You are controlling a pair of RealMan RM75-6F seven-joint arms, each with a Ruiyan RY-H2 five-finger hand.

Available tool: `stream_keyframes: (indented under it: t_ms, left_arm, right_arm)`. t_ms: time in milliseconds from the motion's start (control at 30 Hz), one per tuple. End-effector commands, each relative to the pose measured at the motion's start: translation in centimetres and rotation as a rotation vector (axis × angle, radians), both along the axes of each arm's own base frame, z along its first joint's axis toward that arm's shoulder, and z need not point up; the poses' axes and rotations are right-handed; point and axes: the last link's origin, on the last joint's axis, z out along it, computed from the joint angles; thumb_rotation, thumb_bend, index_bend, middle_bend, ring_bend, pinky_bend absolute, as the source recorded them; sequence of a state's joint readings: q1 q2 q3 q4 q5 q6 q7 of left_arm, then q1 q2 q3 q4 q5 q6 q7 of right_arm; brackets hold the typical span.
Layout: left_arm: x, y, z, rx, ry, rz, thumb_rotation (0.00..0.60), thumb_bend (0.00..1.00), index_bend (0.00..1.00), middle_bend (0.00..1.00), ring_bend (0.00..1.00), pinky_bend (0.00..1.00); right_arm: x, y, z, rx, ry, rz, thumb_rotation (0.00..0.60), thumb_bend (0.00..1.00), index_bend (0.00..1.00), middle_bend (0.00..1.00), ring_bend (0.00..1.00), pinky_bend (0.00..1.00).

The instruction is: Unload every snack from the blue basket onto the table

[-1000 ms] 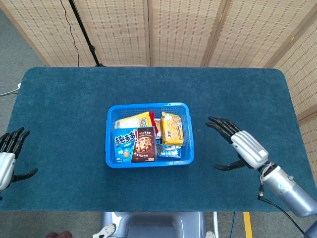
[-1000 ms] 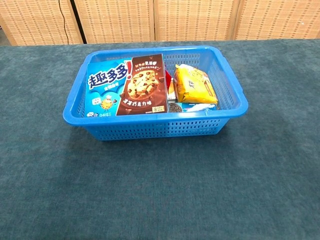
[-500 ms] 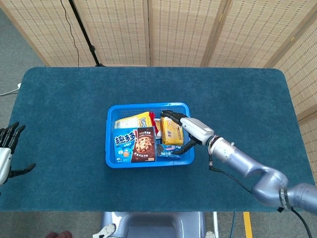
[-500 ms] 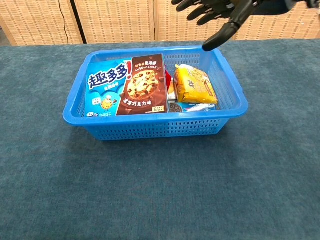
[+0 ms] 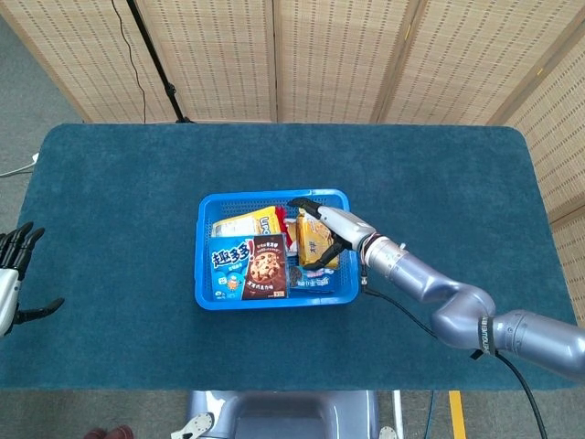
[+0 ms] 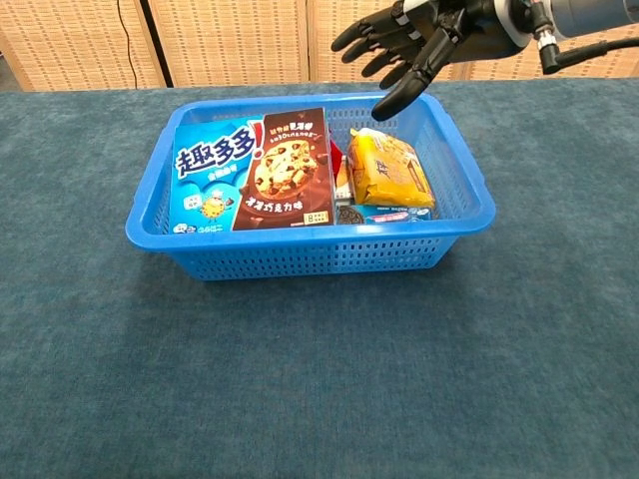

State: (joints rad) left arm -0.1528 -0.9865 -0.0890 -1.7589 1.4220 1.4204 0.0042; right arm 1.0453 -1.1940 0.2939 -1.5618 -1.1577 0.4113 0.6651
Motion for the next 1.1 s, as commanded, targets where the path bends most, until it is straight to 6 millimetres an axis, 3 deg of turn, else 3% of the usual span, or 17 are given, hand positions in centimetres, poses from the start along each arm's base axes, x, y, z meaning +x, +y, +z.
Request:
stream_keyframes:
  t_ms: [33, 700, 900, 1100]
  left_arm:
    - [0.1, 0.1, -0.1, -0.003, 0.002, -0.002, 0.600, 0.00, 0.00, 0.00, 0.00, 0.00]
    - [0.1, 0.5, -0.4, -0.007, 0.016, 0.005, 0.600, 0.00, 0.00, 0.00, 0.00, 0.00]
    - [0.2, 0.5, -0.6, -0.009, 0.018, 0.004, 0.600, 0.00, 0.00, 0.00, 0.00, 0.00]
    - [0.2, 0.6, -0.6, -0.008, 0.020, 0.007, 0.600, 0.00, 0.00, 0.00, 0.00, 0.00]
  right_arm:
    - [-0.7, -0.1, -0.3, 0.059, 0.031, -0.062, 0.600, 0.00, 0.00, 0.00, 0.00, 0.07]
    - [-0.9, -2.6, -0.5, 0.261, 0.054, -0.279, 0.600, 0.00, 0.00, 0.00, 0.00, 0.17]
    - [-0.9, -3.1, -0.9, 0.335, 0.035, -0.313, 0.600, 0.00, 0.06, 0.02, 0.02, 0.20]
    - [-0.6, -3.4, -2.0, 0.354, 0.027, -0.305, 0.600, 0.00, 0.19, 0.13, 0.10, 0.22]
